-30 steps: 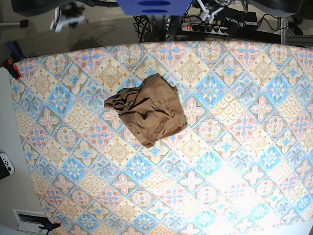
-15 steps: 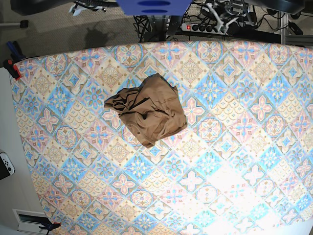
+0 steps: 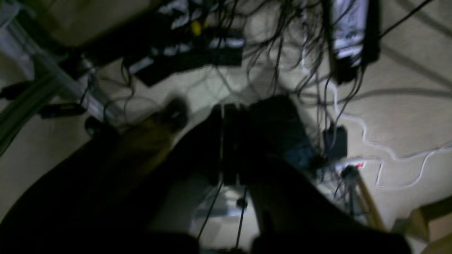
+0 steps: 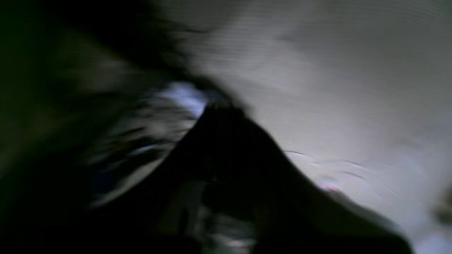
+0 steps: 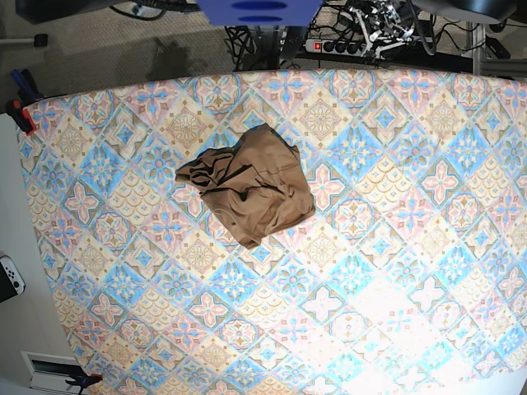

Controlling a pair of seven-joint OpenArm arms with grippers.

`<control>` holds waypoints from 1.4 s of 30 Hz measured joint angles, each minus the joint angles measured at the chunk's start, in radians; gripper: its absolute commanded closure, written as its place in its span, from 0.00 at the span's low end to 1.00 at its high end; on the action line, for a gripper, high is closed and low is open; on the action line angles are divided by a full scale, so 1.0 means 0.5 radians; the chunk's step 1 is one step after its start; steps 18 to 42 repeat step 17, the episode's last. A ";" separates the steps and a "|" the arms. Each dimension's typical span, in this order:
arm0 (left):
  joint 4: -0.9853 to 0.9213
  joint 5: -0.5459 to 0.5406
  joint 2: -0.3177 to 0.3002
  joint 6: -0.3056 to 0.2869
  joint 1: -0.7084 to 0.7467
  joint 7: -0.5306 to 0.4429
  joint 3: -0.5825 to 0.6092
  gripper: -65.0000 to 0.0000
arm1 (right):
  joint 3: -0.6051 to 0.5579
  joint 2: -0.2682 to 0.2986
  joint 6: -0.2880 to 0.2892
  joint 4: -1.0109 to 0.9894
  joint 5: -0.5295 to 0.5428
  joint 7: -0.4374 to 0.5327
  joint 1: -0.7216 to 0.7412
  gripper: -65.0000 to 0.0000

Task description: Layout the t-shirt on the table in an organized manner, then fold the t-shirt properly

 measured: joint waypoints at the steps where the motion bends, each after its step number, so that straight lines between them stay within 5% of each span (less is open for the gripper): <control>1: -0.002 0.010 0.001 0.010 -0.002 0.004 0.000 1.00 | -0.023 0.005 -0.069 -0.002 -0.012 0.019 -0.005 1.00; 8: -0.023 0.001 0.021 0.031 -0.117 0.156 0.000 1.00 | -0.034 -0.005 -0.435 -0.010 -0.040 0.015 0.040 1.00; 17: -0.027 0.002 0.101 0.031 -0.143 0.194 -0.004 1.00 | -0.044 -0.013 -0.428 -0.023 -0.034 -0.092 0.290 1.00; 42: -0.027 0.002 0.101 0.031 -0.143 0.194 -0.004 1.00 | -0.044 -0.013 -0.428 -0.023 -0.034 -0.092 0.290 1.00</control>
